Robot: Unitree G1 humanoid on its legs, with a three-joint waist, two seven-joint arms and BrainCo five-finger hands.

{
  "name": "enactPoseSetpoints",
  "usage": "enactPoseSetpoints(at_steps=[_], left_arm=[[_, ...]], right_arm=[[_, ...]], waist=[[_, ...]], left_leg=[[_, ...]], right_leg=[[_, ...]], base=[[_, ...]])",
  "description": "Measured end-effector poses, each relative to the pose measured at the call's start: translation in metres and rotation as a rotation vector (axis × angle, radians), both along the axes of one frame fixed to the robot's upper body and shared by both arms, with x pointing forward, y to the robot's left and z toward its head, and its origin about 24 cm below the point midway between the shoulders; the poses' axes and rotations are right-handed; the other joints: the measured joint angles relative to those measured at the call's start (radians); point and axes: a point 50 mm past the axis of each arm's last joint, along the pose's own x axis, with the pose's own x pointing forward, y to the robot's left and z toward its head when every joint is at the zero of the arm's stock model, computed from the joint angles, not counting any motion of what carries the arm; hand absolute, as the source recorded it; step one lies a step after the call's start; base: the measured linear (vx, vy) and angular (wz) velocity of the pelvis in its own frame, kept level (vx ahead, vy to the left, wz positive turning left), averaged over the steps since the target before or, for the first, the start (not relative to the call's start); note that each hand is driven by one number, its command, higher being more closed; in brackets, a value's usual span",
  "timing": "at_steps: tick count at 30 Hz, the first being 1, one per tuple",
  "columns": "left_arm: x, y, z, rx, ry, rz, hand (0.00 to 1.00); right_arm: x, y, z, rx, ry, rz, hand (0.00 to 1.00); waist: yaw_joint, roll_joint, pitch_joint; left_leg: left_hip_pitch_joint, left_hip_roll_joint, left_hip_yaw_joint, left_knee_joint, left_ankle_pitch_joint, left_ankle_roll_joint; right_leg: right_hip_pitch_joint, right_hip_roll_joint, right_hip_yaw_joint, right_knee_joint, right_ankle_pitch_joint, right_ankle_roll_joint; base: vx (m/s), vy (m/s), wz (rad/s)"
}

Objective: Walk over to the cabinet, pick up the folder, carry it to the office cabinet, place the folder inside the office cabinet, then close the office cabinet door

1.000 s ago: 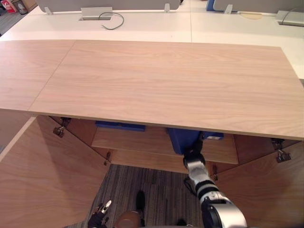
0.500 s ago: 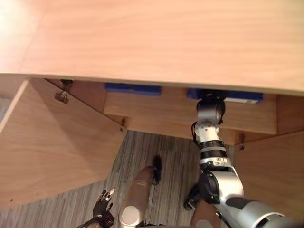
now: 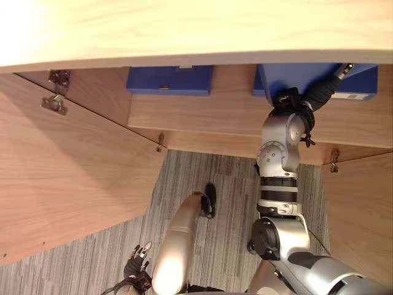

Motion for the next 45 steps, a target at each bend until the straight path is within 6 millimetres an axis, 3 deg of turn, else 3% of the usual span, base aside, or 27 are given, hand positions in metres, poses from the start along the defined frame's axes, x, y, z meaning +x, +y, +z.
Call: enactPoseSetpoints(at_steps=[5, 19, 27, 28, 37, 45], left_arm=[[0.002, 0.001, -0.001, 0.007, 0.012, 0.005, 0.00], [0.002, 0.001, -0.002, 0.024, 0.031, 0.019, 0.00], [0.001, 0.002, -0.003, 0.032, 0.040, 0.024, 0.00], [0.000, 0.002, -0.003, 0.033, 0.043, 0.025, 0.00], [0.000, 0.004, -0.004, 0.043, 0.050, 0.030, 0.00], [0.005, 0.005, -0.004, 0.048, 0.054, 0.026, 0.00]], right_arm=[[-0.003, -0.001, 0.002, 0.025, -0.005, -0.016, 1.00], [-0.006, -0.030, -0.006, 0.216, 0.048, -0.138, 1.00], [0.005, -0.022, -0.012, 0.260, 0.113, -0.088, 1.00], [0.006, -0.022, -0.013, 0.259, 0.120, -0.086, 0.00], [0.013, -0.009, 0.003, 0.247, 0.108, -0.035, 0.00], [0.013, -0.007, 0.004, 0.229, 0.111, -0.040, 0.00]], waist=[[0.004, 0.000, 0.000], [0.009, -0.001, -0.003], [0.007, -0.006, -0.010], [0.007, -0.007, -0.015], [0.007, -0.018, -0.024], [0.005, -0.021, -0.026]], left_leg=[[-0.023, 0.001, -0.002, 0.013, 0.000, 0.003], [-0.051, -0.009, -0.012, 0.014, 0.002, 0.004], [-0.056, -0.013, -0.019, 0.012, 0.006, 0.001], [-0.061, -0.014, -0.022, 0.012, 0.006, 0.000], [-0.065, -0.016, -0.031, -0.008, 0.027, -0.003], [-0.060, -0.014, -0.035, -0.031, 0.042, -0.009]], right_leg=[[-0.023, 0.001, 0.003, 0.012, -0.004, 0.000], [-0.045, 0.000, 0.000, 0.013, -0.006, 0.002], [-0.045, 0.002, -0.003, 0.013, -0.006, 0.002], [-0.048, 0.002, -0.005, 0.012, -0.006, 0.002], [-0.050, 0.002, -0.015, 0.004, -0.003, -0.003], [-0.049, 0.005, -0.023, -0.005, 0.001, -0.009]], base=[[0.00, -0.013, 0.00], [0.00, -0.004, 0.01], [0.00, -0.008, 0.02], [0.01, -0.025, 0.08], [0.00, -0.020, 0.02], [-0.01, -0.042, 0.01]])
